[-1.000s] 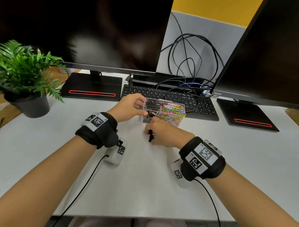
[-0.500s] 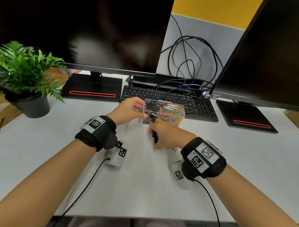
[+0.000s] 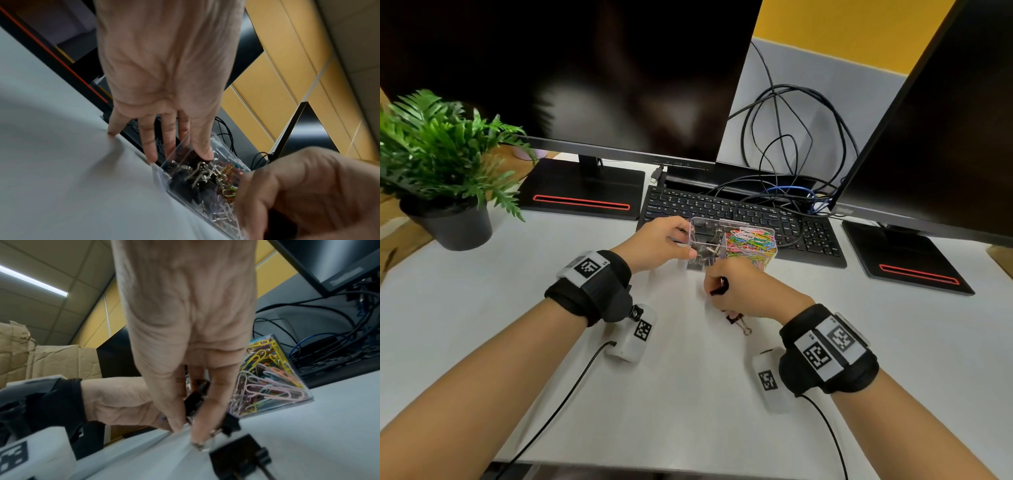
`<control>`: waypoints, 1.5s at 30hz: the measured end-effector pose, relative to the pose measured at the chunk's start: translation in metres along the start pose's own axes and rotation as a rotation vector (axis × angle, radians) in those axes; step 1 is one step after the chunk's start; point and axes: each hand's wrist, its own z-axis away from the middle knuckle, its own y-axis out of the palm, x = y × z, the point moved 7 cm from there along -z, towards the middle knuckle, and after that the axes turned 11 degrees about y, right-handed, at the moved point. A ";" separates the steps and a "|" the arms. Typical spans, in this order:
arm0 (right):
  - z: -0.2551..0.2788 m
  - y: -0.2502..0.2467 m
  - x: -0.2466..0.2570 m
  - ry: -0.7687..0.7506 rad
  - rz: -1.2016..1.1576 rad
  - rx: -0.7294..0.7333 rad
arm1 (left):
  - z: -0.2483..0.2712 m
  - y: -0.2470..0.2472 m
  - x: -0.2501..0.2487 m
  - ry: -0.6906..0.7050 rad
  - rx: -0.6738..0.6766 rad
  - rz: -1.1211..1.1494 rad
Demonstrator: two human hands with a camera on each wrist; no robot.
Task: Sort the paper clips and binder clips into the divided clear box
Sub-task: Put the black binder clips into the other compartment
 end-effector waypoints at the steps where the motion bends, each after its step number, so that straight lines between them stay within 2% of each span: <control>1: 0.001 -0.004 0.000 0.005 -0.061 -0.017 | -0.001 0.001 0.001 -0.010 0.022 -0.017; 5: 0.001 -0.028 0.000 0.052 -0.408 -0.107 | -0.001 0.003 0.001 -0.024 0.058 -0.040; 9: -0.002 -0.066 0.003 0.025 -0.595 -0.316 | -0.001 0.001 0.000 -0.025 0.061 -0.046; 12: -0.010 -0.084 0.002 0.010 -0.753 -0.412 | 0.000 0.002 -0.001 -0.035 0.063 -0.036; 15: -0.021 -0.086 0.005 0.029 -0.700 -0.424 | -0.001 0.002 -0.002 -0.038 0.074 -0.043; 22: -0.034 -0.071 0.015 0.070 -0.346 -0.402 | -0.001 0.001 -0.001 -0.040 0.077 -0.040; 27: -0.029 -0.076 0.013 0.093 -0.288 -0.386 | -0.001 0.001 0.001 -0.049 0.085 -0.036; 30: -0.024 -0.081 0.008 0.128 -0.363 -0.390 | -0.001 0.002 0.000 -0.043 0.085 -0.028; 34: -0.006 -0.088 0.003 0.121 -0.371 -0.456 | 0.000 0.002 0.001 -0.047 0.093 -0.034; 36: 0.004 -0.082 0.000 0.158 -0.283 -0.403 | 0.000 0.001 0.002 -0.048 0.095 -0.042; 41: 0.018 -0.014 -0.026 0.354 0.025 0.168 | -0.002 0.000 0.002 -0.043 0.088 -0.043; 43: 0.018 0.002 -0.035 0.392 0.065 0.233 | -0.002 0.001 0.001 -0.040 0.092 -0.044; 45: 0.015 0.008 -0.039 0.395 0.050 0.220 | -0.001 0.002 0.000 -0.039 0.095 -0.047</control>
